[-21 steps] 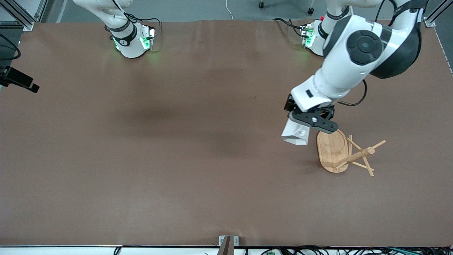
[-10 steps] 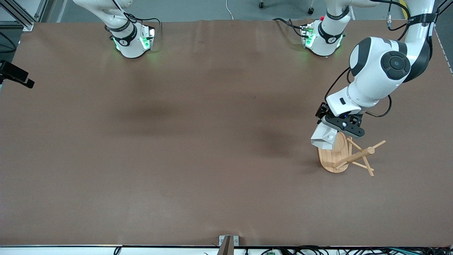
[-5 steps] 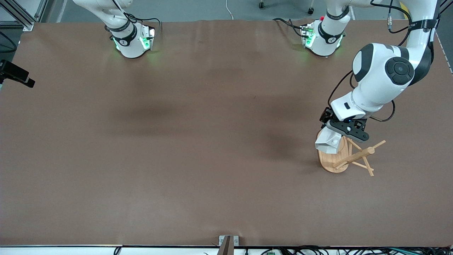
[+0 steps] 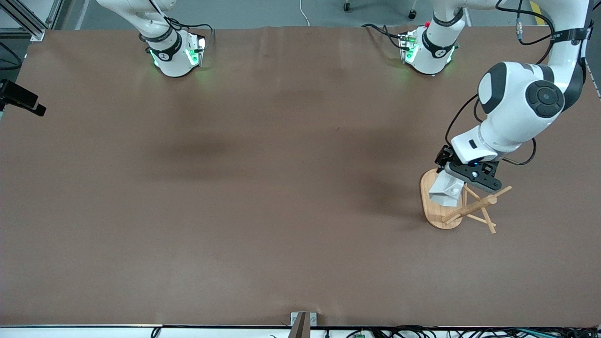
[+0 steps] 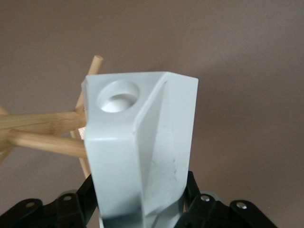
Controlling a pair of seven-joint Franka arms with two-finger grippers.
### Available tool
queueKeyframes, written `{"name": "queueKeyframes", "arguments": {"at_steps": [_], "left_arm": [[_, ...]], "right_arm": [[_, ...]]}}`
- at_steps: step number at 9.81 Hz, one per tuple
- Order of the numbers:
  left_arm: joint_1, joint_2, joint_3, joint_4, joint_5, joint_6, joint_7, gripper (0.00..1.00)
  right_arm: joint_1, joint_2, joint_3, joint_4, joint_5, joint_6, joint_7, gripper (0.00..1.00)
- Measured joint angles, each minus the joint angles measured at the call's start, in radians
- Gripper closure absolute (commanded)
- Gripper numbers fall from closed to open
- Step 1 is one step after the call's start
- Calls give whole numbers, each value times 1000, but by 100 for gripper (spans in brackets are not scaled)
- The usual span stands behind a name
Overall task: Hang cup on rack
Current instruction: 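Open the left gripper to release the cup on the peg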
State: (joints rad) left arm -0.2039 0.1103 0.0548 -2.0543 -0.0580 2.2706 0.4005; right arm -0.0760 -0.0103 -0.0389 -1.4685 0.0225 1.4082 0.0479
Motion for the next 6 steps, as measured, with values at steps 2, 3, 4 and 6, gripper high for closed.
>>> {"name": "queueKeyframes", "arguments": {"at_steps": [2, 3, 4, 6], "left_arm": [[13, 5, 10, -1, 0, 5, 25, 97], [15, 9, 10, -2, 0, 9, 27, 87], [15, 17, 10, -3, -1, 15, 27, 48], [22, 33, 10, -3, -10, 28, 26, 0]], "right_arm": [[0, 0, 0, 0, 0, 0, 0, 0], [0, 0, 0, 0, 0, 0, 0, 0], [0, 0, 0, 0, 0, 0, 0, 0], [0, 0, 0, 0, 0, 0, 0, 0]]}}
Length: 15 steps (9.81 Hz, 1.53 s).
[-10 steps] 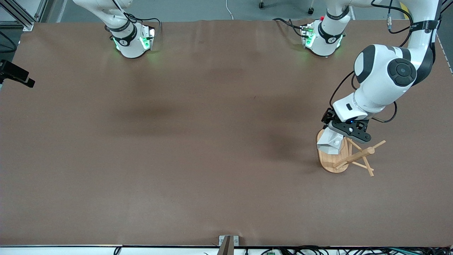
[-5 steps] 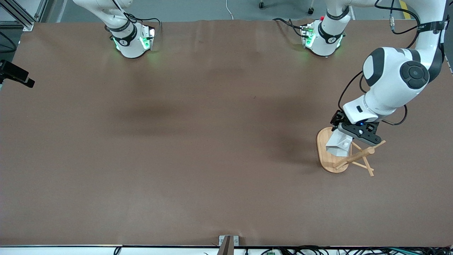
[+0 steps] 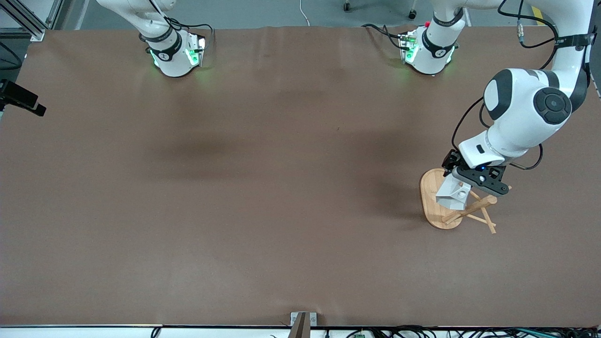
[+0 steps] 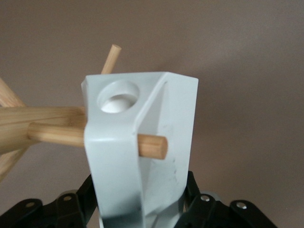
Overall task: Hang cup on rack
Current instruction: 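Open the left gripper to release the cup on the peg, then raise the open left gripper away from the rack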
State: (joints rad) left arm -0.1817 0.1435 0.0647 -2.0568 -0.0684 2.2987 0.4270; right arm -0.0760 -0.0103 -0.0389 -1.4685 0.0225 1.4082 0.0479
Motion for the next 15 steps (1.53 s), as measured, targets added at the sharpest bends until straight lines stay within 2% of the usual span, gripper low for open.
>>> {"name": "queueKeyframes", "arguments": {"at_steps": [3, 6, 9, 11, 13, 15], "left_arm": [[48, 5, -1, 48, -23, -17, -4, 0], [45, -26, -15, 238, -29, -302, -151, 0], [41, -129, -35, 310, -29, -448, -326, 0], [61, -184, -89, 366, 28, -589, -388, 0], [83, -193, -142, 469, 110, -694, -393, 0], [135, -195, -199, 500, 114, -770, -432, 0]], "right_arm": [[0, 0, 0, 0, 0, 0, 0, 0], [0, 0, -1, 0, 0, 0, 0, 0], [-1, 0, -1, 0, 0, 0, 0, 0], [-1, 0, -2, 0, 0, 3, 0, 0], [-1, 0, -2, 0, 0, 24, 22, 0], [-1, 0, -2, 0, 0, 24, 28, 0]]}}
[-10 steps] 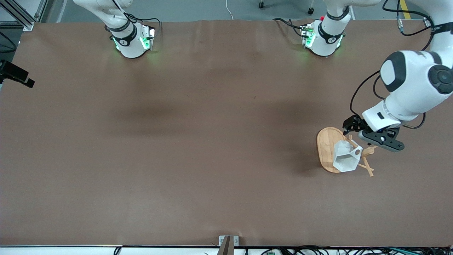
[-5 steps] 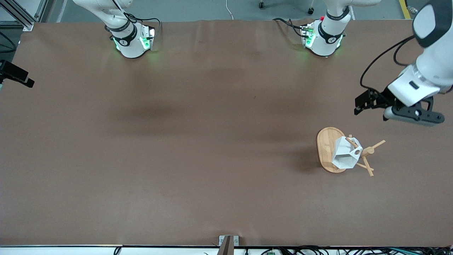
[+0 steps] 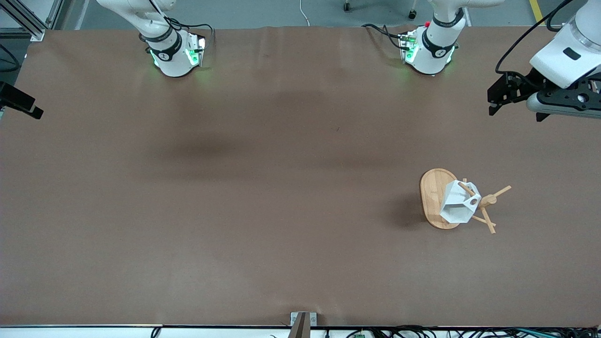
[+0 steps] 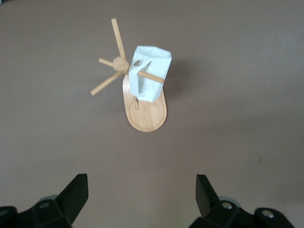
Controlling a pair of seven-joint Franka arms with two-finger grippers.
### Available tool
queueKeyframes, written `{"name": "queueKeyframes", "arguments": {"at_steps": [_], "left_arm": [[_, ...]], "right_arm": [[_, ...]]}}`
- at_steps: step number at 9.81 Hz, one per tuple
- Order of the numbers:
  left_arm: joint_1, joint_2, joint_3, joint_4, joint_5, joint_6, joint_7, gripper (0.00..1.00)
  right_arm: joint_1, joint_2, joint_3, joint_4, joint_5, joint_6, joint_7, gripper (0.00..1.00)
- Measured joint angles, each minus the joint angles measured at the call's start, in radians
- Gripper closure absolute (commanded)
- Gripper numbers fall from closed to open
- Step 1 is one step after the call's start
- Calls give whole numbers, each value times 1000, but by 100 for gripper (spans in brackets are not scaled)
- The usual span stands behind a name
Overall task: Hang cup on rack
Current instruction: 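Raise the open left gripper away from the rack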
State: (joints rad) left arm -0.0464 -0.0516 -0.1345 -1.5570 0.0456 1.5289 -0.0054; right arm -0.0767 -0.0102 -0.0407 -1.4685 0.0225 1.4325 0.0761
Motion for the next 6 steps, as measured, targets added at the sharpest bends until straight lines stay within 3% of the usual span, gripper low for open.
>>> {"name": "queueKeyframes", "arguments": {"at_steps": [6], "left_arm": [[50, -34, -21, -8, -40, -25, -44, 0]], "right_arm": [[0, 0, 0, 0, 0, -2, 0, 0]]}}
